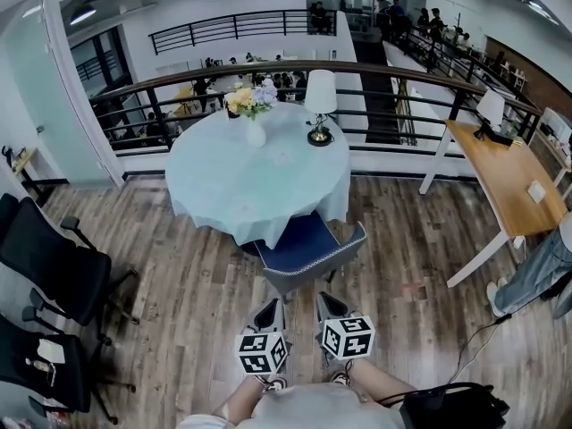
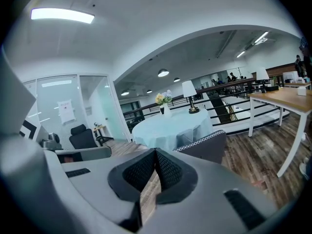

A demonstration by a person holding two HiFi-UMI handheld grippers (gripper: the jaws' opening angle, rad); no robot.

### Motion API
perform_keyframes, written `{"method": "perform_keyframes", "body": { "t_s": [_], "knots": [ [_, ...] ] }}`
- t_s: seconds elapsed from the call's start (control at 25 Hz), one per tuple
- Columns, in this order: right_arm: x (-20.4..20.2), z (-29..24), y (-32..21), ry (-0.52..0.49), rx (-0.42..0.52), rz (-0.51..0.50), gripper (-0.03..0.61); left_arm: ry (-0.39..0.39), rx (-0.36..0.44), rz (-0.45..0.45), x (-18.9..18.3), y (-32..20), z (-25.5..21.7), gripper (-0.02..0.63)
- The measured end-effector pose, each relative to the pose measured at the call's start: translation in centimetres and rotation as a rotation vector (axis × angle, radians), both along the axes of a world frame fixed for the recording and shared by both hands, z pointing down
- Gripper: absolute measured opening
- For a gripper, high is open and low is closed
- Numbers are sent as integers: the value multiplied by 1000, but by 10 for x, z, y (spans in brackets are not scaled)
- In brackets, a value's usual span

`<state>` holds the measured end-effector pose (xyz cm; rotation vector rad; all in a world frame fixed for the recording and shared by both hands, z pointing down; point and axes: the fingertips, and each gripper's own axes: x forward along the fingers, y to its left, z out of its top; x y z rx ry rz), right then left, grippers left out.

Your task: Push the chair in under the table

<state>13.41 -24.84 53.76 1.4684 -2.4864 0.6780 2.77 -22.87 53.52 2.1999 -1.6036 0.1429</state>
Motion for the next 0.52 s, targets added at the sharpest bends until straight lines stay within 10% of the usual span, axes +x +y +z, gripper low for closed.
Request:
{"method": "perform_keyframes", "body": {
  "t_s": [0.52],
  "knots": [
    [7,7,-1,18,-7,9,17,16,-6,-16,0,-4,2,5]
  ]
}}
